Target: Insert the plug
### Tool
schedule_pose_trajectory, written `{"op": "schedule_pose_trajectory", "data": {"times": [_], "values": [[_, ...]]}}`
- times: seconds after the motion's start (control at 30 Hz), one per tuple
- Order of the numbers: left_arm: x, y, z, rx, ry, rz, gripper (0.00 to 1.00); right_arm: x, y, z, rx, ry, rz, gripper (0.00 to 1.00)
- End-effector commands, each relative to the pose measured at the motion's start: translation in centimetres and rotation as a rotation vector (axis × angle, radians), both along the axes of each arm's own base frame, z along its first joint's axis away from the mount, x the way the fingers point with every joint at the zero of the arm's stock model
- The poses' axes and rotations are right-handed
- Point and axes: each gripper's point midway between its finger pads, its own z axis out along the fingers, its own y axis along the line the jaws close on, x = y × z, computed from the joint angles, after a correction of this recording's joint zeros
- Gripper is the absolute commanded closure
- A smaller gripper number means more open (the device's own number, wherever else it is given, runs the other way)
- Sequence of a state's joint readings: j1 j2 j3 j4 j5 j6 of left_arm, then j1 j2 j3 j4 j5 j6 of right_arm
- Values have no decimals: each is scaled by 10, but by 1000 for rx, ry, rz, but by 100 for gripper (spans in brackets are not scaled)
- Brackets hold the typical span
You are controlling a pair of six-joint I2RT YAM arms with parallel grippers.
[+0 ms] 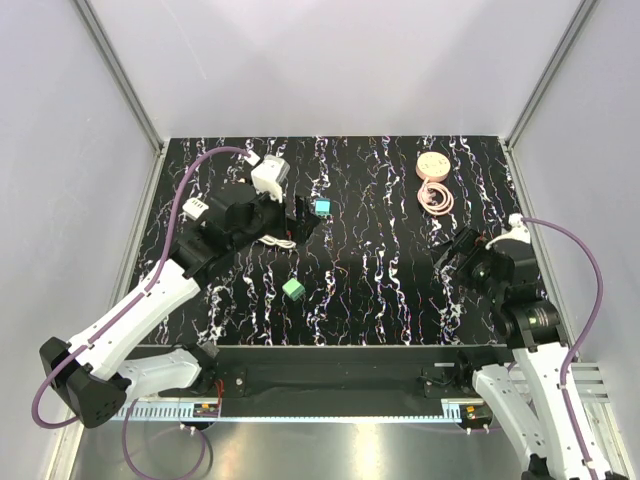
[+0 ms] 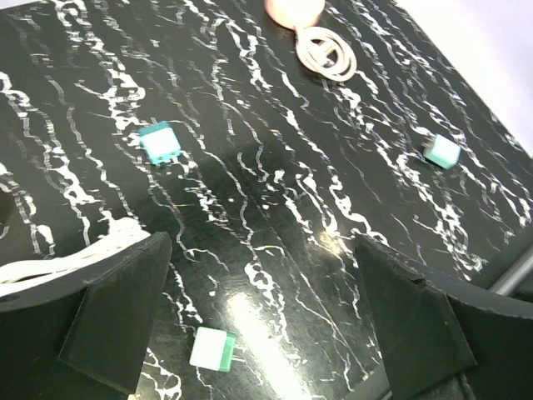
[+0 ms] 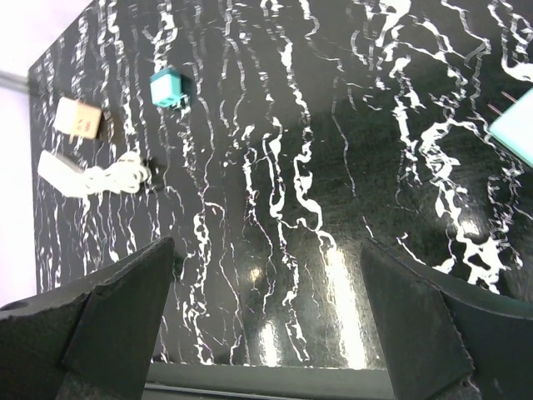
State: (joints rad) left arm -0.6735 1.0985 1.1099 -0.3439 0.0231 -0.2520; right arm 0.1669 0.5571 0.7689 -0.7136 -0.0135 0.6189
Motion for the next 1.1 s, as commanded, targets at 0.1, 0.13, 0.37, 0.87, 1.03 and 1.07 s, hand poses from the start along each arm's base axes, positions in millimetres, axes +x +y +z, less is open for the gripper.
{"op": "schedule_pose_trajectory", "data": {"times": [0.1,0.13,0.37,0.87,1.03,1.07], "values": [[11,24,26,-15,-93,143,1,20,-16,31,56,-30,-171,0],[13,28,24,-8,-93,167,1,27,-15,34,61,-44,-175,0],[17,37,24,1,-97,224,1,94,-7,10,26,81,-196,4],[15,33,25,-16,-77,208,1,286,-43,-77,-322,239,-112,25],[13,33,26,-25,-79,201,1,315,-51,-116,-367,323,-51,23],[13,33,28,-26,-81,203,1,317,-53,-123,-383,339,-50,23]]}}
